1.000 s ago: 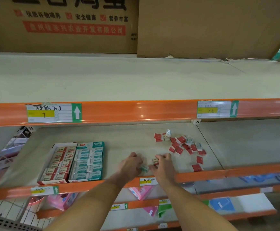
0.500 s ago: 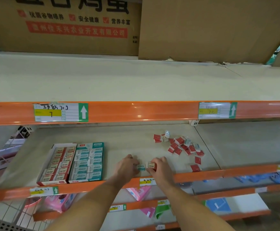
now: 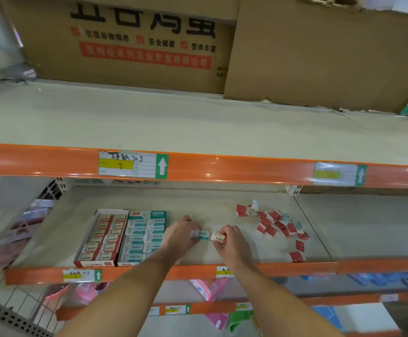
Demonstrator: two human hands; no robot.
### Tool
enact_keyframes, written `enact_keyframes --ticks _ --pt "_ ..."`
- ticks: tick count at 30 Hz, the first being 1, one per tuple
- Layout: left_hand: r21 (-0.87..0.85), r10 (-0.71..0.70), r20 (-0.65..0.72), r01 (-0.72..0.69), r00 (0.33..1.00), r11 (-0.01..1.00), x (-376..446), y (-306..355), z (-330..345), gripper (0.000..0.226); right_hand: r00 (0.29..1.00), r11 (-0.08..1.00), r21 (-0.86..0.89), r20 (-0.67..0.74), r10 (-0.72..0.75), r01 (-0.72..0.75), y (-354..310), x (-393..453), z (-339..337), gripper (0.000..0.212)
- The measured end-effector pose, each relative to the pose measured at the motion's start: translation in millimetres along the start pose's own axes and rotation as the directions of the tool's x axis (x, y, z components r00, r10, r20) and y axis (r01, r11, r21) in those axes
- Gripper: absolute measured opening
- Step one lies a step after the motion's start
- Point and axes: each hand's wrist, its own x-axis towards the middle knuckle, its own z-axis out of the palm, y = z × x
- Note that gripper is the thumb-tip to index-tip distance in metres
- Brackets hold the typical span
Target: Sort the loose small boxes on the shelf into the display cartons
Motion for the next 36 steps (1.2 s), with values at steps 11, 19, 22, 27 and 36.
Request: enact_keyframes --ticks 11,19,22,27,36 --pt "-0.04 -0.076 -0.152 0.071 0.985 0.997 -32.0 -60.1 -47.0 0.025 0.994 0.993 -0.039 0.019 -0.109 0.11 -78.5 6.5 30.7 0.023" --pt "0.004 -0.088 -0.228 0.091 0.97 0.996 -66.1 -108.4 -76.6 0.022 0.983 0.983 -0.036 0.053 -0.177 0.179 -127.5 1.0 61.3 0.022" --pt "0.027 -0.117 -0.225 0.126 0.967 0.992 -73.9 -125.5 -84.8 0.022 0.979 0.979 -0.044 0.061 -0.194 0.197 -141.4 -1.1 70.4 0.025" --pt "0.116 -0.093 -0.195 0.117 0.976 0.986 -84.2 -144.0 -88.0 0.016 0.975 0.973 -0.076 0.066 -0.213 0.217 -158.2 -3.3 81.7 0.025" --pt "0.181 -0.004 -0.146 0.03 0.989 0.983 -86.3 -146.9 -73.8 0.021 0.982 0.979 -0.094 0.055 -0.178 0.183 -163.7 -10.6 87.2 0.024"
